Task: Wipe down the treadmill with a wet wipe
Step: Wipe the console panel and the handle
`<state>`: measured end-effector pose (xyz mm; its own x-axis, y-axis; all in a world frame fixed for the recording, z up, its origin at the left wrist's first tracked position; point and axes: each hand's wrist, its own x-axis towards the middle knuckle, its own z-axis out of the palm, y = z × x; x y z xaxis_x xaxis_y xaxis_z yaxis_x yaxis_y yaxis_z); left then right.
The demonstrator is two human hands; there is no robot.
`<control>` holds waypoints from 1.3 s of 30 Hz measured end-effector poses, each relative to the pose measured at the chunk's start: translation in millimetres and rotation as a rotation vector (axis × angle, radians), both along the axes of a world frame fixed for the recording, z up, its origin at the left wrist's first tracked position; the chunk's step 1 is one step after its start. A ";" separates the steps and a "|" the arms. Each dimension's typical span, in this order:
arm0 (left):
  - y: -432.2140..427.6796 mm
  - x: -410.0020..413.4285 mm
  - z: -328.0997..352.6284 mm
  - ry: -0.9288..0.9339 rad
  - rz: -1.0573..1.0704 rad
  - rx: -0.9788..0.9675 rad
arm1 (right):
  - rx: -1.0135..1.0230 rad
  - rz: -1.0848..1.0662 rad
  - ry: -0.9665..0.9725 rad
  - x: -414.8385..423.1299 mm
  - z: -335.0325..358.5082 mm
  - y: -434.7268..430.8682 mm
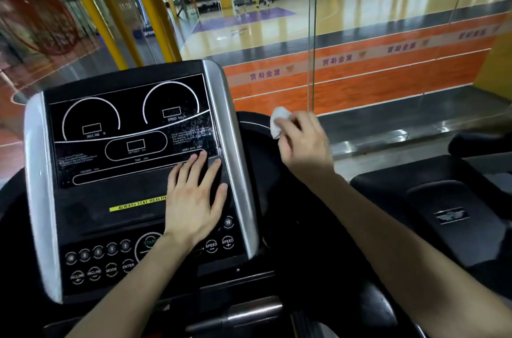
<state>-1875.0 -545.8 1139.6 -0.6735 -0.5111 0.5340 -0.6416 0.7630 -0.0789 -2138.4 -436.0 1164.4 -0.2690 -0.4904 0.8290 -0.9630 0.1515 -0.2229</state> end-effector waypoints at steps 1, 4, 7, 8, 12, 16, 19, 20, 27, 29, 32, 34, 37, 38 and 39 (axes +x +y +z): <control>-0.6 -8.2 9.1 0.053 0.002 0.014 | 0.025 -0.023 -0.024 -4.9 4.8 -7.5; -1.1 -41.2 26.7 0.112 -0.024 0.009 | 0.263 0.036 -0.114 -11.6 -10.5 -41.2; 5.2 -69.7 16.8 0.081 -0.005 0.022 | 0.272 0.121 -0.093 -9.7 -19.0 -78.2; 6.1 -73.7 11.1 0.076 0.022 0.022 | 0.289 0.125 -0.057 -7.1 -14.2 -88.0; 5.2 -74.1 4.7 0.058 0.047 0.014 | 0.366 0.072 0.057 -10.5 -14.8 -93.7; 7.0 -76.9 1.1 0.056 0.062 -0.007 | 0.367 -0.017 0.035 -24.7 -55.0 -20.6; 6.2 -77.0 0.2 0.047 0.071 -0.013 | 0.405 -0.100 0.045 -23.5 -57.2 -28.9; 5.4 -77.0 0.8 0.037 0.071 -0.014 | 0.398 -0.083 0.058 -18.4 -47.0 -48.5; 4.5 -76.0 -0.5 0.029 0.076 -0.032 | 0.445 0.052 0.066 -21.4 -19.3 -69.4; 4.6 -76.7 -1.5 0.037 0.075 -0.039 | 0.410 0.028 0.023 -28.8 -41.2 -11.8; 5.2 -77.1 -0.8 0.046 0.060 -0.036 | 0.462 0.062 -0.035 -24.5 -69.6 65.5; 5.4 -77.1 -0.3 0.040 0.064 -0.041 | 0.468 0.049 -0.003 -22.1 -75.4 66.4; 5.3 -77.3 0.6 0.049 0.059 -0.043 | 0.522 0.037 -0.053 -24.7 -42.1 8.0; 4.1 -77.6 0.0 0.057 0.057 -0.044 | 0.556 0.047 -0.115 -25.3 -24.1 -13.5; 3.2 -77.5 -0.6 0.062 0.057 -0.044 | 0.574 0.068 -0.167 -29.6 -9.5 -29.2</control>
<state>-1952.5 -542.6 1139.1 -0.6091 -0.5226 0.5965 -0.6884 0.7220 -0.0704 -2168.0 -465.3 1154.9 -0.3249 -0.8677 0.3762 -0.9339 0.2315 -0.2725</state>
